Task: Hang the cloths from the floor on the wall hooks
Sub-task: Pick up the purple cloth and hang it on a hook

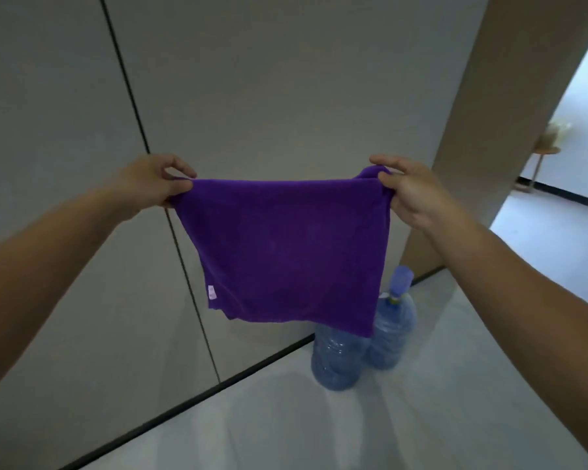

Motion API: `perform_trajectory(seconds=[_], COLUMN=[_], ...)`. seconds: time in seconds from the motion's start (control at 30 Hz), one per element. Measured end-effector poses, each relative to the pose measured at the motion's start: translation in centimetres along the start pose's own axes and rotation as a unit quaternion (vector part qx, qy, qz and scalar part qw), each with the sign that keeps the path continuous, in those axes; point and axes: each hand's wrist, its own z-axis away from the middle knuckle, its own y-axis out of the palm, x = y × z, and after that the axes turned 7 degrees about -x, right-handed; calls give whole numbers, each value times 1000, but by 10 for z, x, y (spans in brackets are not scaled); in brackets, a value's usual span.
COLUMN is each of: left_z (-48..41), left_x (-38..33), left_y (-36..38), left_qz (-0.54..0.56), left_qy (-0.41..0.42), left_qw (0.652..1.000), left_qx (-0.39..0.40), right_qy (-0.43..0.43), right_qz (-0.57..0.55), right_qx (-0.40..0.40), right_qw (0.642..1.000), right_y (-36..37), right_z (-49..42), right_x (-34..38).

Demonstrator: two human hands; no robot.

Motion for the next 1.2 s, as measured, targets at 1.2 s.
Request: perform_trajectory(seconds=[1.2], left_z=[269], left_x=[-616], left_y=[475], left_qz=[319], left_qy=[358], left_qw=[796], left_qx=[369], right_qy=[-132], right_qz=[524], right_qx=[-615], right_qw=[574], right_y=[-567], right_z=[448], right_x=[281])
